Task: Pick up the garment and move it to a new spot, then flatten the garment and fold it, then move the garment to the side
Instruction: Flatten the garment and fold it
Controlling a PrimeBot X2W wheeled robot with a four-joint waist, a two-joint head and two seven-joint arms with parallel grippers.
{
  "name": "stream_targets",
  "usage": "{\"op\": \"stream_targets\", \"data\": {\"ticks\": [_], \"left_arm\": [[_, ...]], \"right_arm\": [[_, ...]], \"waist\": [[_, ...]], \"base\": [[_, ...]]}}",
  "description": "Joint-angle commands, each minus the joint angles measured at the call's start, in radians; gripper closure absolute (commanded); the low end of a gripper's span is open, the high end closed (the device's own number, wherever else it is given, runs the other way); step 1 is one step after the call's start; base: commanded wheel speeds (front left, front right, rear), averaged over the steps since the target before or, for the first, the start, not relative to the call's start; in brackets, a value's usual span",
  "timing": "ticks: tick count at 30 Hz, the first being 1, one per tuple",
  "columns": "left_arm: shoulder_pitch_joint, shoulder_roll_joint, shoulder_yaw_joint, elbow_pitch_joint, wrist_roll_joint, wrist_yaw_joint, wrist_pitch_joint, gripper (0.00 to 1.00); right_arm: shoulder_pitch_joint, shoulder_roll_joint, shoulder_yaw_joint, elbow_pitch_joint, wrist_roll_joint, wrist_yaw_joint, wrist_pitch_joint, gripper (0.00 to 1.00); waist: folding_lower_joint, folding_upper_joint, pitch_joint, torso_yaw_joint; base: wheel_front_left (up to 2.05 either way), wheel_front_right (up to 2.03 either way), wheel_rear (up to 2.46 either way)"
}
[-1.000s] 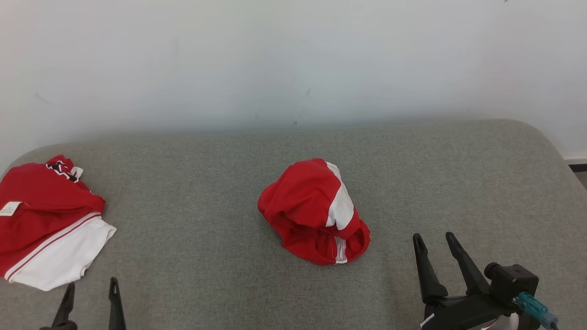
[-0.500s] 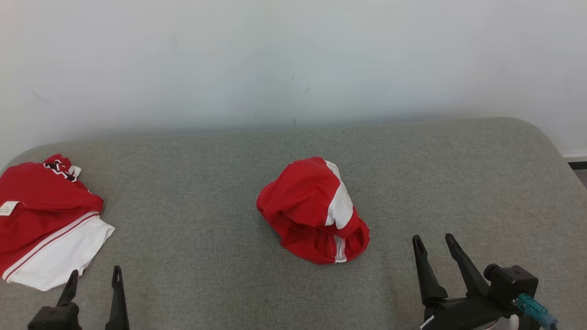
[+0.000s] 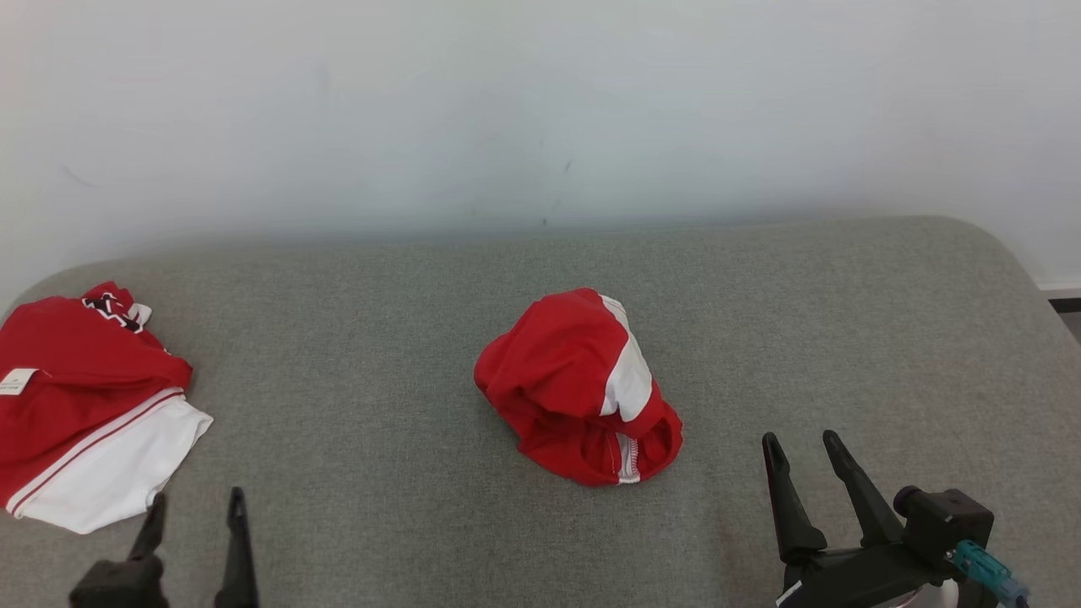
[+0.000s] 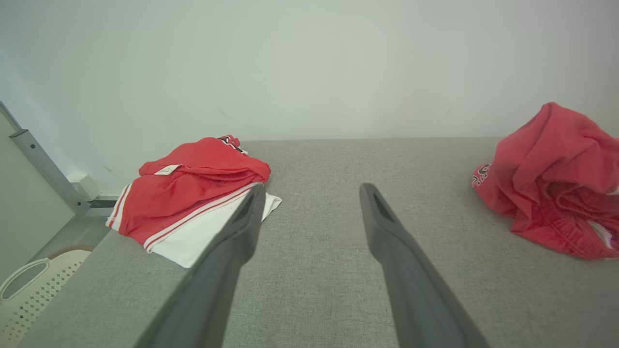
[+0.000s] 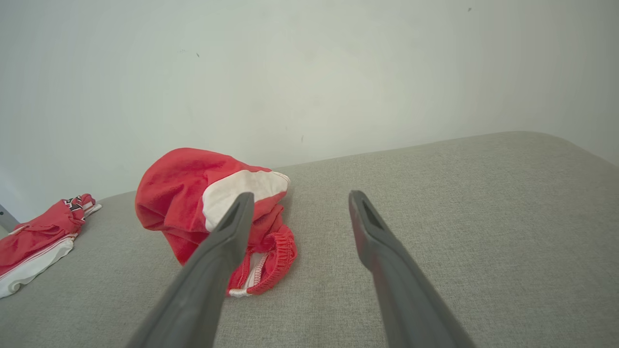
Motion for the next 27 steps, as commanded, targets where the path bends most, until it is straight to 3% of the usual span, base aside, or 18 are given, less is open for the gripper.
{"op": "stream_targets", "data": {"ticks": [1, 7, 14, 27], "left_arm": [[-0.034, -0.018, -0.026, 0.002, 0.002, -0.019, -0.007, 0.0], [-0.136, -0.099, -0.132, 0.058, 0.0, -0.099, -0.004, 0.0], [-0.285, -0.214, -0.252, 0.23, 0.001, -0.213, -0.006, 0.0], [-0.476, -0.306, -0.327, 0.596, 0.025, -0.296, 0.003, 0.0]], "right_arm": [[0.001, -0.001, -0.003, 0.0, 0.001, 0.004, 0.0, 0.0], [-0.023, -0.001, -0.013, 0.014, -0.006, 0.004, -0.008, 0.0], [-0.054, -0.001, 0.001, 0.024, 0.01, 0.003, -0.023, 0.0], [-0.109, -0.001, 0.033, 0.087, 0.057, 0.003, -0.086, 0.0]], "waist": [[0.0, 0.0, 0.006, -0.002], [0.0, 0.0, 0.029, -0.043], [0.0, 0.0, 0.087, -0.154], [0.0, 0.0, 0.163, -0.306]], "base": [[0.0, 0.0, 0.0], [0.0, 0.0, 0.0], [0.0, 0.0, 0.0], [0.0, 0.0, 0.0]]}}
